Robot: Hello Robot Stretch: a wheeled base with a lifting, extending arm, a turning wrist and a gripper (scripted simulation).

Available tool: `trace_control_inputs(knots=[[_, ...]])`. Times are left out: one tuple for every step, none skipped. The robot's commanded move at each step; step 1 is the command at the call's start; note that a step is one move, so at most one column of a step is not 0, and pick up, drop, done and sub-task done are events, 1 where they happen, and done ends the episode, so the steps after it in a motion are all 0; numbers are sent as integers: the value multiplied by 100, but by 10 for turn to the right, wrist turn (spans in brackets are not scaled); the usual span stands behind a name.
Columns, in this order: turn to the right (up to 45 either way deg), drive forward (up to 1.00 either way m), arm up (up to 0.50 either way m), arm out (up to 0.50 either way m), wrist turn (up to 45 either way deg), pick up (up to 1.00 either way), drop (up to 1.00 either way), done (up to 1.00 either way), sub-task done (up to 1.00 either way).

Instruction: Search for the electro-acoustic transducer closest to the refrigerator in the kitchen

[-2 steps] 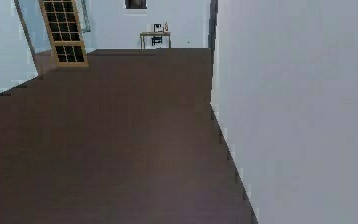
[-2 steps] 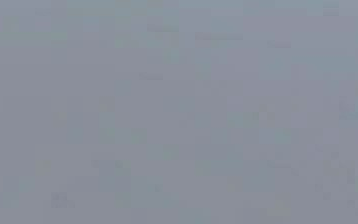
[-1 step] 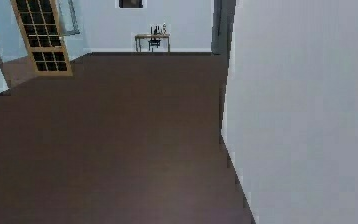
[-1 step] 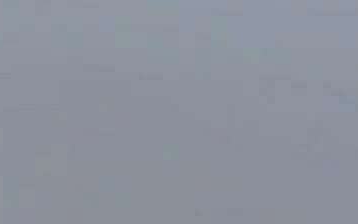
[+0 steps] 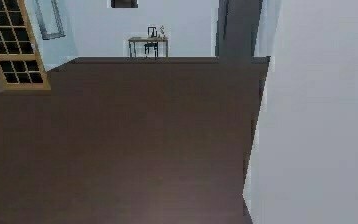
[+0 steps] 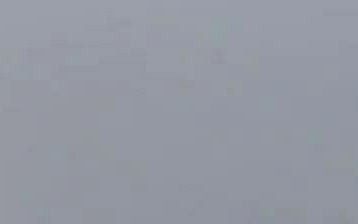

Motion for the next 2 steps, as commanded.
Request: trace_control_inputs(knots=[[0, 100, 0, 0, 0, 0, 0, 0, 0], [-60, 0, 0, 0, 0, 0, 0, 0, 0]])
